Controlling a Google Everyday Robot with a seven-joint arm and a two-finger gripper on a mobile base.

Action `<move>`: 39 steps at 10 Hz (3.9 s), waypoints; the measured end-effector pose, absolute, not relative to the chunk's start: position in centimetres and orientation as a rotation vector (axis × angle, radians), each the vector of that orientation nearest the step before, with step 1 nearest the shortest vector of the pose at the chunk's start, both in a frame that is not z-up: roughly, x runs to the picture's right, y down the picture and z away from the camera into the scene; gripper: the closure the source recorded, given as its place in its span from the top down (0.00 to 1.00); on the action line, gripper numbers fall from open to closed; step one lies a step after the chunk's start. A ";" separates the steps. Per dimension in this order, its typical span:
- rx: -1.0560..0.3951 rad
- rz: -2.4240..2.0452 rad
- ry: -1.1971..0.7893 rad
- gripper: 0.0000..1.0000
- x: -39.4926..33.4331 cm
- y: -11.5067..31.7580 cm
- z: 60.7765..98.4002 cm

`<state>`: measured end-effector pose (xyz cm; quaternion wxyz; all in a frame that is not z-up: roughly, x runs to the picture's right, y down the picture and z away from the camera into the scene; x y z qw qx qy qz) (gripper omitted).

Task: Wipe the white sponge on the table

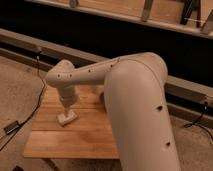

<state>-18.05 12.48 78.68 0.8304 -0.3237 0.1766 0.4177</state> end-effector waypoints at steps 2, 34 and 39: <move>-0.698 0.856 0.358 0.65 -19.6 13.0 79.6; -0.536 0.639 0.336 0.65 -25.0 19.0 82.6; -0.491 0.605 0.303 0.65 -25.6 19.7 83.2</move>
